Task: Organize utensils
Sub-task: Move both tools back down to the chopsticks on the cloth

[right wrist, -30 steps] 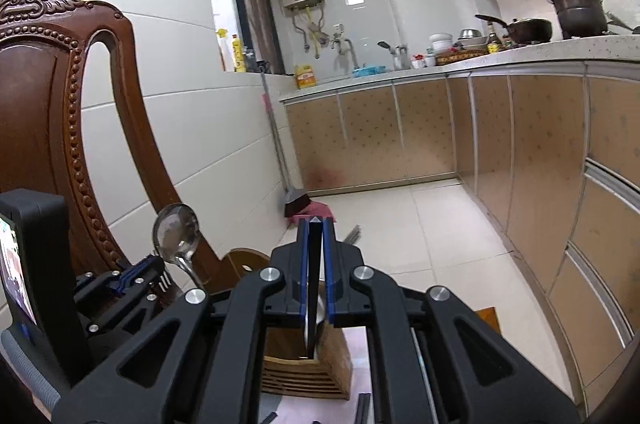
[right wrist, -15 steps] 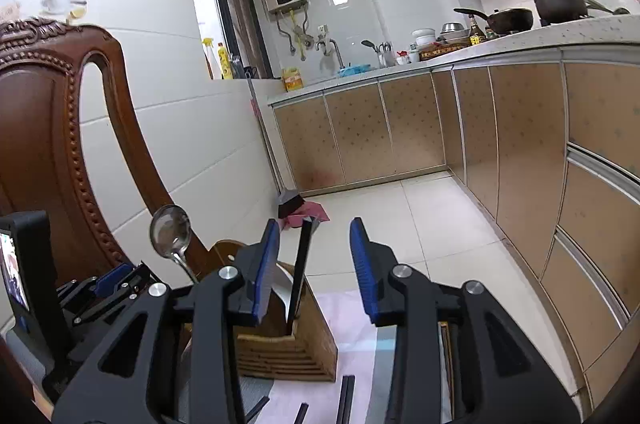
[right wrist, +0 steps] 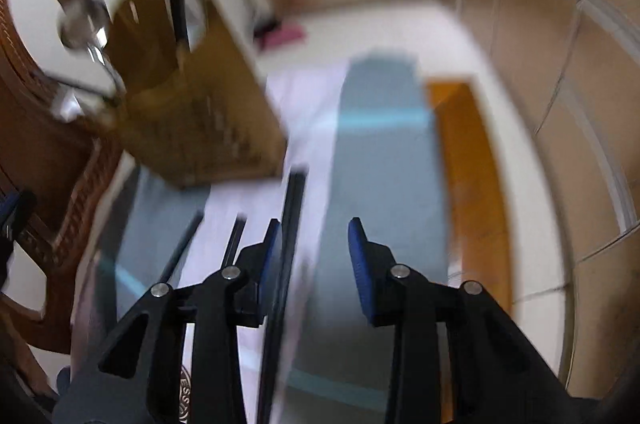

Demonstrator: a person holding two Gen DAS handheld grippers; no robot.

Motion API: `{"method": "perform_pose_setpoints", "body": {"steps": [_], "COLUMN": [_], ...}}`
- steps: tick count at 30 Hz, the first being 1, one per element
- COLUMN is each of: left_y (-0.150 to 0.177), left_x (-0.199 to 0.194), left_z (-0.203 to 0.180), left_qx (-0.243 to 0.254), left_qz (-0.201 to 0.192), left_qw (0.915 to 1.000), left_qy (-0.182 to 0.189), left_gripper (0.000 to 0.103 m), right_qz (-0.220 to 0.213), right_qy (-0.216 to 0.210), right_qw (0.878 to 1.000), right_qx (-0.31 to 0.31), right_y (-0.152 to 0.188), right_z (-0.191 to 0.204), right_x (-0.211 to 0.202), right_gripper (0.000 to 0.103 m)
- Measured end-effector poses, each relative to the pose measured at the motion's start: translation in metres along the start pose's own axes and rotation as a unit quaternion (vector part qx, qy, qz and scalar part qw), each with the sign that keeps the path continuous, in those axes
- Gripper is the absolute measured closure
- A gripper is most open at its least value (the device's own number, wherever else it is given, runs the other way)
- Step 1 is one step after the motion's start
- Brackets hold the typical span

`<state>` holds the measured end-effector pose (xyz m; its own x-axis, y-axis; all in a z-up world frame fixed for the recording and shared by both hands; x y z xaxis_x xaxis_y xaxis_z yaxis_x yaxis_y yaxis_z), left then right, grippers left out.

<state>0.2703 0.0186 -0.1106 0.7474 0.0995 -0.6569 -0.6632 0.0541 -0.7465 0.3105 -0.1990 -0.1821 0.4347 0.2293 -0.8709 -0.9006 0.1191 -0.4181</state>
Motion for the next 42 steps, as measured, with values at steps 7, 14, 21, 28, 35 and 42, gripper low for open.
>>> {"method": "perform_pose_setpoints", "body": {"steps": [7, 14, 21, 28, 35, 42], "left_y": [0.064, 0.088, 0.093, 0.101, 0.107, 0.109], "left_x": [0.014, 0.023, 0.020, 0.024, 0.024, 0.027], "left_z": [-0.004, -0.006, 0.001, -0.002, 0.001, -0.009], "left_qx": [0.000, -0.010, -0.020, -0.020, -0.027, -0.017], "left_qz": [0.059, 0.079, 0.079, 0.085, 0.087, 0.088], "left_qw": [0.9980, 0.9962, 0.9960, 0.9953, 0.9948, 0.9944], "left_qy": [0.022, 0.034, 0.036, 0.042, 0.046, 0.055], "left_gripper": [0.038, 0.036, 0.033, 0.033, 0.031, 0.031], "right_qz": [0.033, 0.053, 0.067, 0.088, 0.098, 0.077], "right_qy": [0.045, 0.079, 0.083, 0.110, 0.036, 0.047], "right_qw": [0.998, 0.993, 0.991, 0.983, 0.993, 0.996], "right_qx": [-0.019, -0.068, -0.084, -0.115, -0.054, -0.026], "right_y": [0.001, 0.006, 0.001, 0.009, 0.007, -0.014], "right_z": [0.010, 0.021, 0.022, 0.033, 0.018, 0.005], "right_x": [0.027, 0.024, 0.029, 0.037, 0.025, 0.026], "right_gripper": [0.069, 0.069, 0.069, 0.068, 0.069, 0.069]}}
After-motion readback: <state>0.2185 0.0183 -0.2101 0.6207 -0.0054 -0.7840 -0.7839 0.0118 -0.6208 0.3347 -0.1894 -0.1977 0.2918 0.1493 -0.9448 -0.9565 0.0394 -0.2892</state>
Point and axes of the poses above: each gripper's, at about its wrist camera, not at the fingertips, and x roughly the way its jaws point, z to its left, y to its underside, the point moved 10 cm from there along x, roughly the way its jaws point, and after that the axes turned 5 degrees about z, right-handed, at the moved point
